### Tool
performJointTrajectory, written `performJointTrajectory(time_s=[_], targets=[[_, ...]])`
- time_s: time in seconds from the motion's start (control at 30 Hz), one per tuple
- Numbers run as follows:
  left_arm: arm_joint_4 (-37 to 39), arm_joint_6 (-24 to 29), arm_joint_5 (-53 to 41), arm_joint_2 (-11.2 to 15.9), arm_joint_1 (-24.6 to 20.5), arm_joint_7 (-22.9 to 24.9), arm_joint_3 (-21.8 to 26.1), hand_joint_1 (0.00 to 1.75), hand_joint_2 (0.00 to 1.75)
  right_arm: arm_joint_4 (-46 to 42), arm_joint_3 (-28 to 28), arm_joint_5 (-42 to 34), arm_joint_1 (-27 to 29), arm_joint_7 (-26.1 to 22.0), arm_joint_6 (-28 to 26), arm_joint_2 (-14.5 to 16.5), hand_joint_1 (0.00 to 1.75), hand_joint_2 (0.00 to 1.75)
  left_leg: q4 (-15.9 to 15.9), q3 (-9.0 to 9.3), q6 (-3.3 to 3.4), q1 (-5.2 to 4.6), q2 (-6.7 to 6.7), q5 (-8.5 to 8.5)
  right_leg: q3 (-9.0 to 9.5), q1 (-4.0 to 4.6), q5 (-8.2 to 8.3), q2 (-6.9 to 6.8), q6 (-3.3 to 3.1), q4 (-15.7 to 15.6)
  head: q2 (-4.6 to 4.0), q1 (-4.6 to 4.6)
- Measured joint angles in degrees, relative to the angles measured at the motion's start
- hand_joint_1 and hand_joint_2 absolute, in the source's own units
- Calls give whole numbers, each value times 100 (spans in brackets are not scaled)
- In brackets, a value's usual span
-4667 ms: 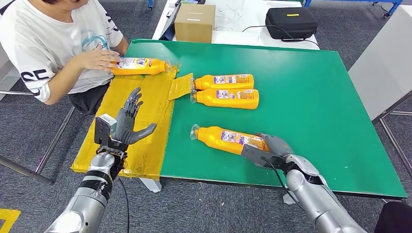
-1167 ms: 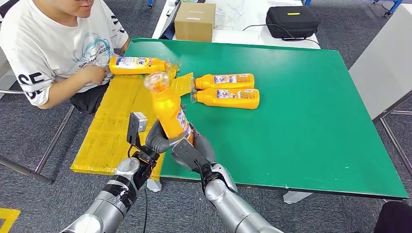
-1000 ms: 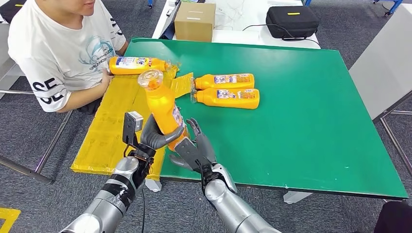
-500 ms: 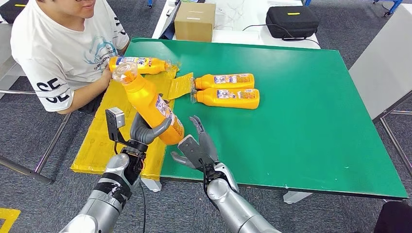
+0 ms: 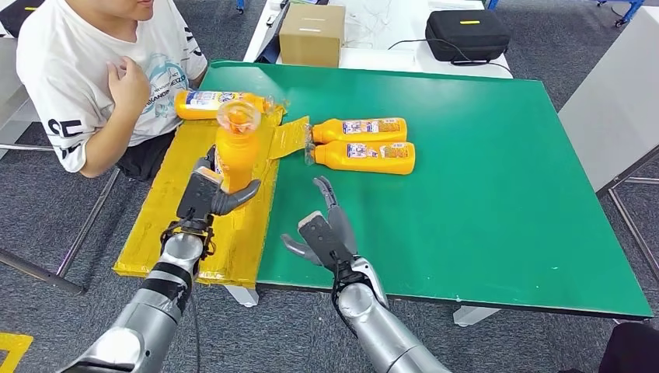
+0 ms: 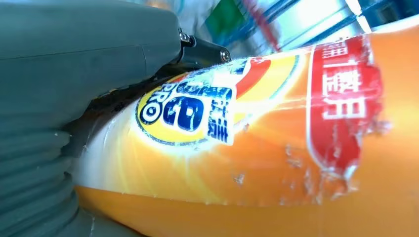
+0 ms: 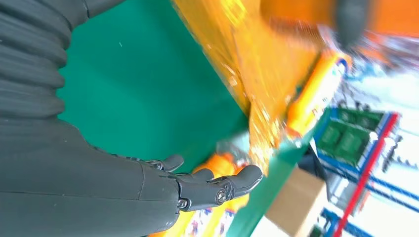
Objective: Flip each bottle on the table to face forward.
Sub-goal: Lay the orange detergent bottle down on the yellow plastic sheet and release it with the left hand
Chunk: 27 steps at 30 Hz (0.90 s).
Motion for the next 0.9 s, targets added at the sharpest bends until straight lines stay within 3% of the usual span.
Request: performJointTrajectory(time_s=[0.13, 0.37, 0.57, 0.77, 0.9], targets=[[751, 148, -1282, 457, -450, 60, -269, 175, 175, -447, -148, -149, 116, -31, 97, -115, 0, 175, 0, 2, -1, 0, 5, 1, 0, 0, 1, 4, 0, 3, 0, 1], [1623, 256, -2368, 1055, -867, 424, -715, 175, 175, -754, -220, -228, 208, -108, 245, -175, 0, 175, 0, 2, -2, 0, 9, 1, -3, 0, 0, 4, -1, 3, 0, 1], [2001, 548, -3563, 1375, -1036, 1137, -1151, 175, 175, -818, -221, -306, 211, -134, 279, -177, 0, 175, 0, 1, -2, 0, 8, 0, -3, 0, -1, 4, -2, 2, 0, 2], [2261, 497, -3991, 1554, -1104, 1397, -1545, 175, 175, -863, -224, -314, 213, -167, 298, -177, 0, 175, 0, 1, -2, 0, 6, 1, -2, 0, -1, 4, -2, 3, 0, 3], [2423, 265, -4583, 1612, -1168, 1876, -1874, 175, 175, -879, -228, -317, 220, -177, 292, -177, 0, 175, 0, 1, -2, 0, 7, 1, -2, 0, 0, 4, -2, 3, 0, 2]])
